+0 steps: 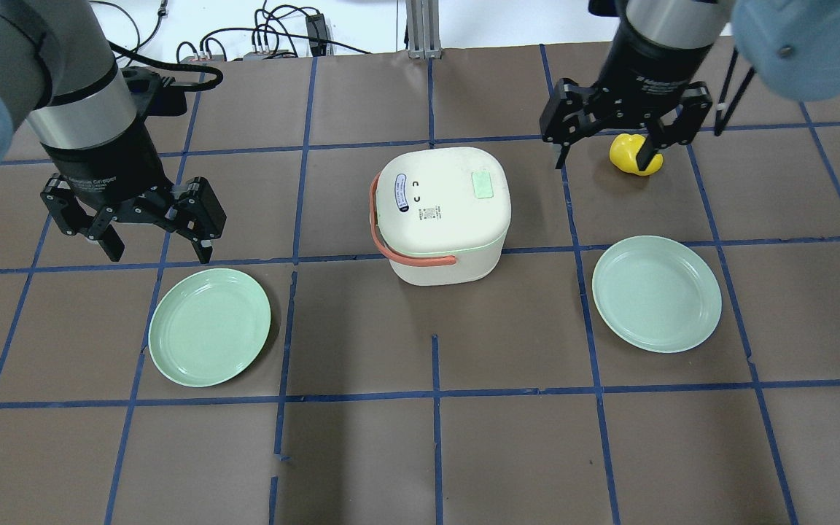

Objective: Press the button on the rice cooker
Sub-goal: 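Move the right gripper over the rice cooker's green lid button, then lower the right gripper and press down on the green button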

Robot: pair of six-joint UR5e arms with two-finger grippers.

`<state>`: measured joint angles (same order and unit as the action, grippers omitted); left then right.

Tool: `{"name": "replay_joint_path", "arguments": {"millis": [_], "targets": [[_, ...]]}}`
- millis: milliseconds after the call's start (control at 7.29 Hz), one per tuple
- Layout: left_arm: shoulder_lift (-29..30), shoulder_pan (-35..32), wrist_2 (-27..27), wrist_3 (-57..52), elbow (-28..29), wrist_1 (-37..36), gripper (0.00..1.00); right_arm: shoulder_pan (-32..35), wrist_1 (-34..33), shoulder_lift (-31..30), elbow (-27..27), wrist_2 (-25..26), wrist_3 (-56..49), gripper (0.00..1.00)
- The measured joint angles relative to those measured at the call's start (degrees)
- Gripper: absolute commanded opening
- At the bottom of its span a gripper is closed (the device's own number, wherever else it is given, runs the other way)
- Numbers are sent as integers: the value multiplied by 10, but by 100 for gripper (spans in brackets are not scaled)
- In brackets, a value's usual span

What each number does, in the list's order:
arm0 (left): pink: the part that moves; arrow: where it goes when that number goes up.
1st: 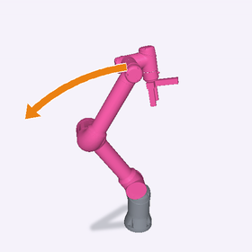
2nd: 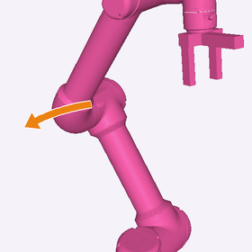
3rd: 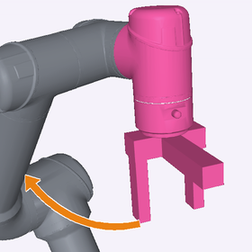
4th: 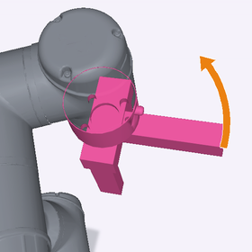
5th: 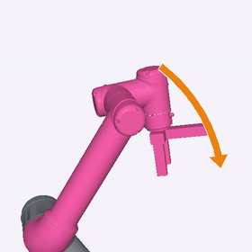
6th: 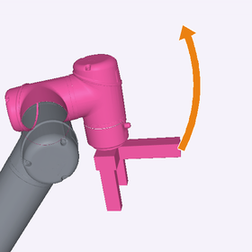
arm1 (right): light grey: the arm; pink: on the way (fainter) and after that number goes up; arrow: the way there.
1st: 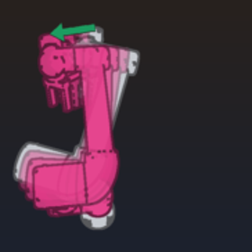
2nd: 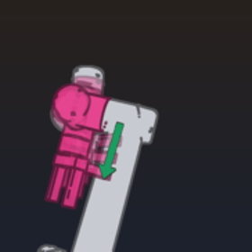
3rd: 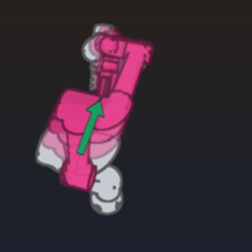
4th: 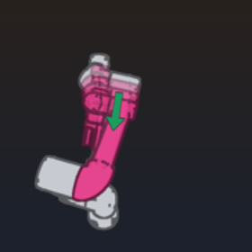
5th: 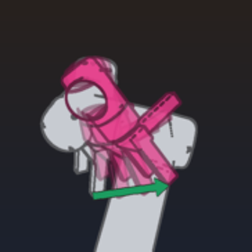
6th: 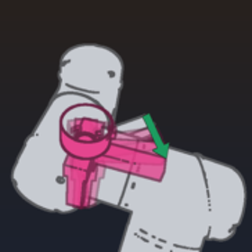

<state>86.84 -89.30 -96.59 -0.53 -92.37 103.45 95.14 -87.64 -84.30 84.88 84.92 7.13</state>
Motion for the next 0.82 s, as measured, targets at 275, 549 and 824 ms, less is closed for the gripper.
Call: {"name": "replay_joint_path", "arguments": {"millis": [275, 549, 824], "targets": [[0, 0, 0, 0, 0, 0, 100, 44, -65, 46, -1, -4, 48, 32], [0, 0, 0, 0, 0, 0, 100, 52, -85, 69, -1, -29, 59, 20], [0, 0, 0, 0, 0, 0, 100, 53, -92, 89, -2, -41, 60, 18]]}}
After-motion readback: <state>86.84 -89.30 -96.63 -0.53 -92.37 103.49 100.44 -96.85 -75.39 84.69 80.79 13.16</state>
